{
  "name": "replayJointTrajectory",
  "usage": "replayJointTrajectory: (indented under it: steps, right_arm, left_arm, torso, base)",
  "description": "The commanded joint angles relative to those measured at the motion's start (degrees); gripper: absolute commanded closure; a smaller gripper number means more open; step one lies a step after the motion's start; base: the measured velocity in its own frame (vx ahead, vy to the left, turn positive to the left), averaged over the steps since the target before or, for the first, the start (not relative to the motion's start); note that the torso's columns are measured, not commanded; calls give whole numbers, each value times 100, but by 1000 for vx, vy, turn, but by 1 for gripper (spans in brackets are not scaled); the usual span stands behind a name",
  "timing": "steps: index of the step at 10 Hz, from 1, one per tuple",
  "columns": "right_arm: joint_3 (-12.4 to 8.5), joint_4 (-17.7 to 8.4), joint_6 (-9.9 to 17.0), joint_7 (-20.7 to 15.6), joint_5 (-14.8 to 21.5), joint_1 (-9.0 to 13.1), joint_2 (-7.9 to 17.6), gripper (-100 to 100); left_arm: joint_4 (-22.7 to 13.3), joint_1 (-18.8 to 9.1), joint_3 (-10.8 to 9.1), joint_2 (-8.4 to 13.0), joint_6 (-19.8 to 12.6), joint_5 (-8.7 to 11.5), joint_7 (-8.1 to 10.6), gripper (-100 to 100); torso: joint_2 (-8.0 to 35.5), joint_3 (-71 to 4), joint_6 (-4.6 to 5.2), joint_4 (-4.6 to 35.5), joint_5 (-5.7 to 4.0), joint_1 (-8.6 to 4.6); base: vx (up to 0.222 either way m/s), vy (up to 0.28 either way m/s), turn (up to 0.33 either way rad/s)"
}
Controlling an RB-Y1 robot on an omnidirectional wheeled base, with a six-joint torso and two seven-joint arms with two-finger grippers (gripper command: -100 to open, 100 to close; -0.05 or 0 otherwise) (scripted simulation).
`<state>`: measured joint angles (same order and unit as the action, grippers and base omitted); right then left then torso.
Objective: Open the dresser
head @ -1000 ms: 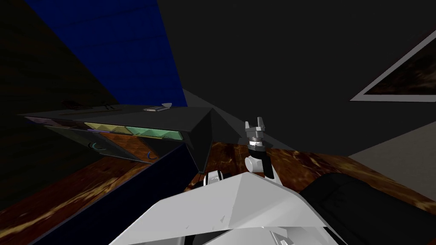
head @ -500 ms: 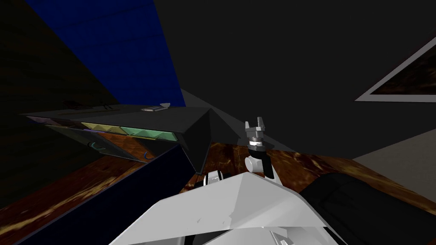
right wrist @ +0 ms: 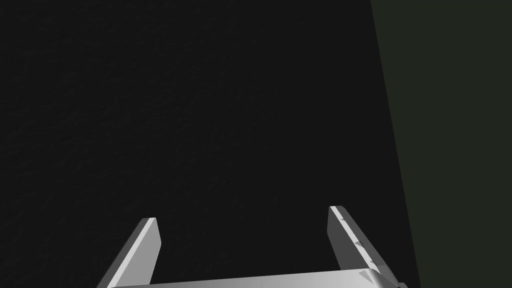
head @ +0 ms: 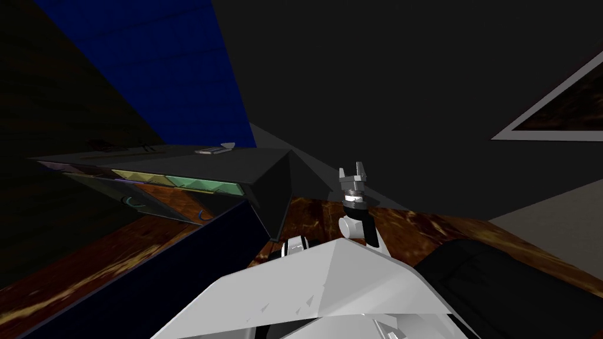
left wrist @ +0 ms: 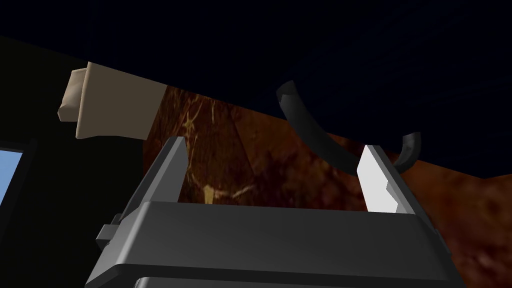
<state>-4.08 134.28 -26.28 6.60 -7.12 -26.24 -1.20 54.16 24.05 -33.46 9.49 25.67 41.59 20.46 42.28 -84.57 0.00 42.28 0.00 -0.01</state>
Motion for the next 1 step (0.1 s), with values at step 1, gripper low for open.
replayJointTrajectory:
  steps: [1]
  right_arm:
    - [0, 0, 0, 0, 0, 0, 0, 0]
  left_arm:
    - [0, 0, 0, 0, 0, 0, 0, 0]
  torso:
    - [0, 0, 0, 0, -1, -2]
  base:
    - [0, 0, 0]
